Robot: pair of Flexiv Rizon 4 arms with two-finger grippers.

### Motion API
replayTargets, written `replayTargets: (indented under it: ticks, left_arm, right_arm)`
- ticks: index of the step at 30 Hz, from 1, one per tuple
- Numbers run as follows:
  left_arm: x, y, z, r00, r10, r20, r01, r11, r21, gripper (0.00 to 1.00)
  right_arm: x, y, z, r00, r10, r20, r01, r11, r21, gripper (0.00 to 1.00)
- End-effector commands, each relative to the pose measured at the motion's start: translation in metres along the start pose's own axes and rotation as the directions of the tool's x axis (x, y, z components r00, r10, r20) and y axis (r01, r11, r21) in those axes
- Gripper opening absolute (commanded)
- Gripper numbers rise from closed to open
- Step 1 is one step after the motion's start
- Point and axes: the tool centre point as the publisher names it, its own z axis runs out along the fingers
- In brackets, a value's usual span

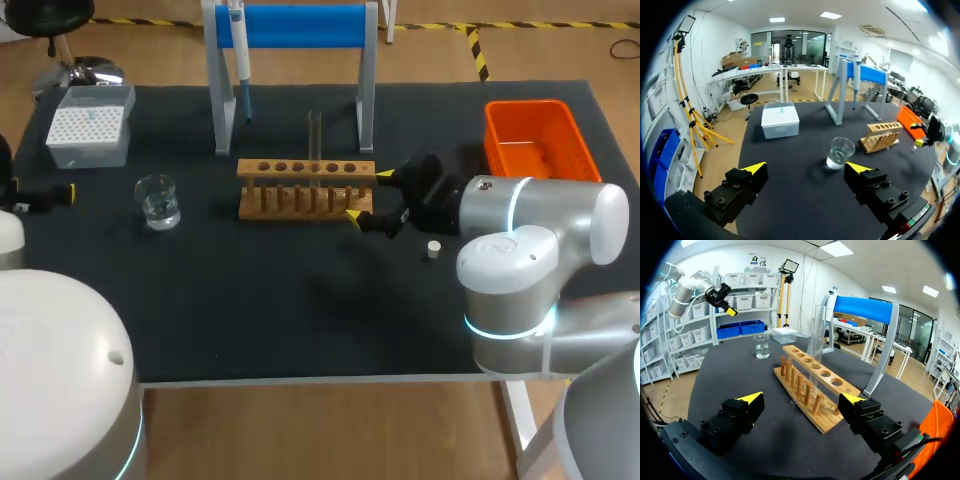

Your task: Invert the test tube, pick up the pipette, mount the tip to pipette, aspirate from beaker and dispense into the tube, eject the tip, return the pipette, and cap with the stopper.

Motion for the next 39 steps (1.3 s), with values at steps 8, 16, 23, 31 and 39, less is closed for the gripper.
replayTargets:
  ticks: [8, 16, 23, 31, 39]
  left_arm:
    - [-0.013, -0.024, 0.072, 0.987, -0.016, 0.160, 0.021, 0.999, -0.029, 1.00]
    - [-0.024, -0.036, 0.100, 0.983, -0.029, 0.184, 0.035, 0.999, -0.030, 1.00]
    - [-0.035, -0.050, 0.123, 0.981, -0.029, 0.194, 0.035, 0.999, -0.028, 1.00]
    - [-0.049, -0.065, 0.156, 0.980, -0.025, 0.195, 0.031, 0.999, -0.024, 1.00]
    - [-0.058, -0.076, 0.183, 0.982, -0.024, 0.188, 0.028, 0.999, -0.018, 1.00]
  right_arm:
    - [0.000, 0.000, -0.001, 1.000, 0.000, -0.003, 0.000, 1.000, 0.001, 1.00]
    - [0.000, 0.000, -0.001, 1.000, 0.000, -0.003, 0.000, 1.000, 0.001, 1.00]
    - [0.000, 0.000, -0.001, 1.000, 0.000, -0.003, 0.000, 1.000, 0.001, 1.00]
    - [0.000, 0.000, -0.001, 1.000, 0.000, -0.003, 0.000, 1.000, 0.001, 1.00]
    - [0.000, 0.000, -0.001, 1.000, 0.000, -0.003, 0.000, 1.000, 0.001, 1.00]
